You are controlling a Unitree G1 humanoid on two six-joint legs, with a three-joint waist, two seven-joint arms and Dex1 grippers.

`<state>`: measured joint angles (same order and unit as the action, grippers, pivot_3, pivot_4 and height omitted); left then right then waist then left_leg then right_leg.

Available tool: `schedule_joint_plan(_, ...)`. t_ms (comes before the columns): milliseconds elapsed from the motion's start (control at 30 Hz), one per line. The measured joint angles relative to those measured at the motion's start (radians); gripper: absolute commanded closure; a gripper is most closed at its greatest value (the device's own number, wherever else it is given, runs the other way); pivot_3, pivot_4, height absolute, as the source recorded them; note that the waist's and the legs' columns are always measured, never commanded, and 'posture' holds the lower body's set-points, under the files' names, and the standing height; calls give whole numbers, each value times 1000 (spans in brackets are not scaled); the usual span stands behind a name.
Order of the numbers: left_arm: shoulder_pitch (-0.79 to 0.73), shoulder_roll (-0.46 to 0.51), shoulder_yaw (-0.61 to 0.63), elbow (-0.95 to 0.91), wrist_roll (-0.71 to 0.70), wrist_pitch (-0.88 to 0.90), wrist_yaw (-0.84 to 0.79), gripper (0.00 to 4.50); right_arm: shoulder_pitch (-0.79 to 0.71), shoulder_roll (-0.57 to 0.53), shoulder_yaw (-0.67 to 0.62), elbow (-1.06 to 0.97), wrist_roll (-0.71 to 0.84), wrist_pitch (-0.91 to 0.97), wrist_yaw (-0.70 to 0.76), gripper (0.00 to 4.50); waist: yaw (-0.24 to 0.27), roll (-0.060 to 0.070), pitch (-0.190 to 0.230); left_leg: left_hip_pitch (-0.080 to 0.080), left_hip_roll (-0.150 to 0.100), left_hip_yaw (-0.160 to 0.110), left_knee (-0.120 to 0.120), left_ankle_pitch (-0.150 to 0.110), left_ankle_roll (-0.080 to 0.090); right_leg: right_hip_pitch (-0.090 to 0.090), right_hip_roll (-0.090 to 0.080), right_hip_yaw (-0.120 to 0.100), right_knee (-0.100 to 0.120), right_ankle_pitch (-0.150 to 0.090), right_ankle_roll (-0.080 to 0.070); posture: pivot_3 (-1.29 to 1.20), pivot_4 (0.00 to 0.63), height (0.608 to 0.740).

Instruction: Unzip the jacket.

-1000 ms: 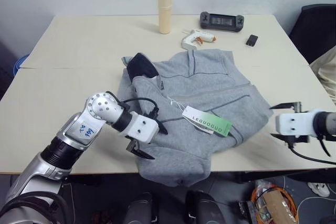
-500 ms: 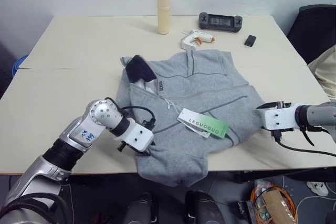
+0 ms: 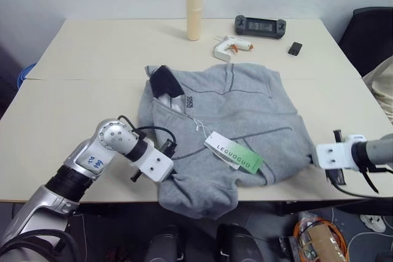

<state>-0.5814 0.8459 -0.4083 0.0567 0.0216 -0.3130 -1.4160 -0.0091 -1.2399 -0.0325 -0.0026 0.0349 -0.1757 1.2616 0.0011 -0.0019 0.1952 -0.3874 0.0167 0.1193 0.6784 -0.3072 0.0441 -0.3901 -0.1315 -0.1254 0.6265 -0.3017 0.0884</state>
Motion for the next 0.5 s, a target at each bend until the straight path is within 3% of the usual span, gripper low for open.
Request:
schedule_joint_plan(133,46,108,33,6,-43,-41,-49,4500,292,-17,-154,-249,102,163,72,4435,-11,0,-1,2,2,0,-2,-1,-2,0,2,1,0,0,-1,0,150,740)
schedule_joint_plan(233,128,184,59,-27,-140,21,-86,4500,406,18,-256,-384,93,224,48,4435,-20,1,-1,1,2,0,-4,-2,-2,-1,2,2,0,-1,-2,0,150,740)
schedule_joint_plan(500,200,210,64,-124,-196,122,-85,4500,435,79,-277,-406,-55,212,-100,4435,-2,0,-1,-1,0,1,-2,-2,-2,-2,1,2,-1,-1,-2,0,150,740)
